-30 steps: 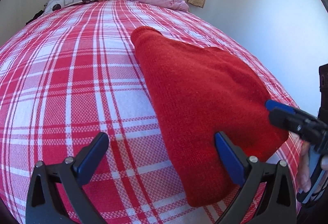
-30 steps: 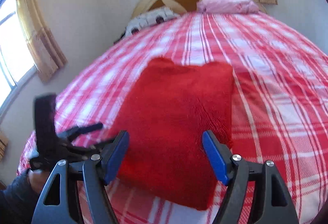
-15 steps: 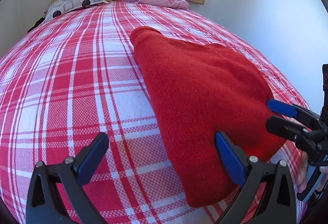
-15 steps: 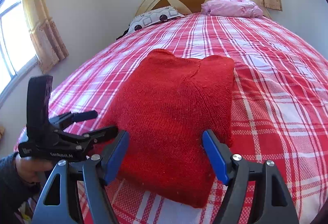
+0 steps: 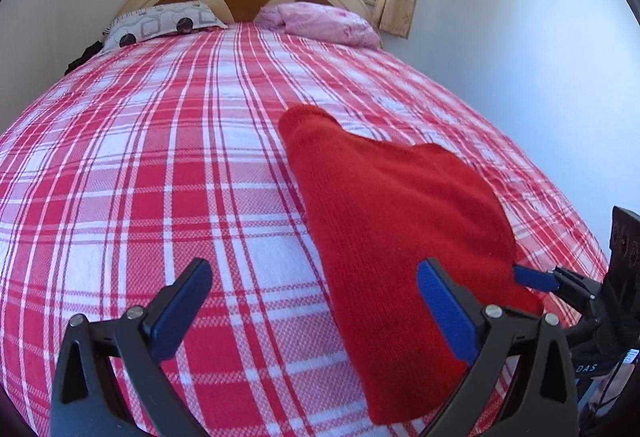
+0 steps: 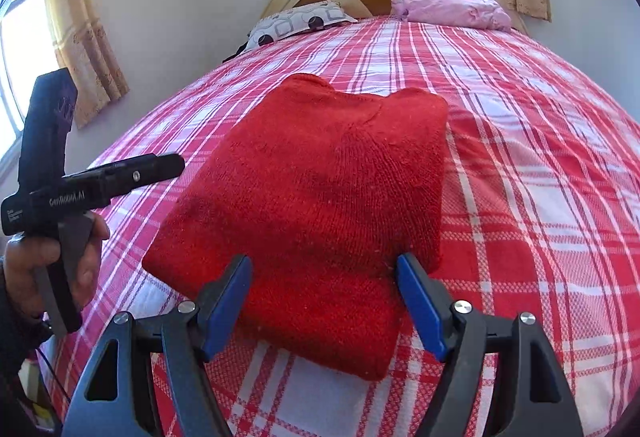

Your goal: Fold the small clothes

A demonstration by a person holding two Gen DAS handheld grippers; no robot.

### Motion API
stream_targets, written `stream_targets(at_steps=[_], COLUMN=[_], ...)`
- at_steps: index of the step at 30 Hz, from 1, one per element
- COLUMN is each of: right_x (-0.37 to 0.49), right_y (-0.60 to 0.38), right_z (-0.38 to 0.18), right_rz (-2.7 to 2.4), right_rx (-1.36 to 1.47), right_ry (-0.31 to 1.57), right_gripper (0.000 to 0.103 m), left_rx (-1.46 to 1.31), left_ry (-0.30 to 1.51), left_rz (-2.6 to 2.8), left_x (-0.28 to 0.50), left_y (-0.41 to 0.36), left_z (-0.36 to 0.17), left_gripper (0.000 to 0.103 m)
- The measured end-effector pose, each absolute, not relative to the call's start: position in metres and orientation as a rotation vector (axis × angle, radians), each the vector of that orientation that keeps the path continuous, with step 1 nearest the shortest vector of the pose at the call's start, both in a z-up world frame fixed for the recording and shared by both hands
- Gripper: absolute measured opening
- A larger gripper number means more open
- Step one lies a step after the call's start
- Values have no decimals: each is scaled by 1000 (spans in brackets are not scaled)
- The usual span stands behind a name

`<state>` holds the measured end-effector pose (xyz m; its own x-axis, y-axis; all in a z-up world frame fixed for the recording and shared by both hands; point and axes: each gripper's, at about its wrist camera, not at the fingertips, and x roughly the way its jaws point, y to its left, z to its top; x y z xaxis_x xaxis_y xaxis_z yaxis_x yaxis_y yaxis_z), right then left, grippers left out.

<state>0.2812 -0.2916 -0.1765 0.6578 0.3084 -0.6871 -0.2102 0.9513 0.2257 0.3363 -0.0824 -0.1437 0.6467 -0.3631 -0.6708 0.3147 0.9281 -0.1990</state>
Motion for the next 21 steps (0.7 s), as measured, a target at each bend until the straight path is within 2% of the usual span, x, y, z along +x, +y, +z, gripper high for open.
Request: stream_targets(at_steps=[5, 10, 21], right_x=[274, 276, 365], right_y=[-297, -339, -379], right_z=[-164, -143, -185], right_rz=[340, 274, 335], right_rx=[173, 305, 627], right_ry=[749, 663, 864], right_gripper=[75, 75, 75], left_rx=[34, 14, -140], left_ry=[799, 815, 919], left_rz=[-396, -426, -519], left_x=[358, 373, 392], left_y=[-104, -108, -103], left_z=[-153, -154, -175], left_gripper=[103, 103, 103])
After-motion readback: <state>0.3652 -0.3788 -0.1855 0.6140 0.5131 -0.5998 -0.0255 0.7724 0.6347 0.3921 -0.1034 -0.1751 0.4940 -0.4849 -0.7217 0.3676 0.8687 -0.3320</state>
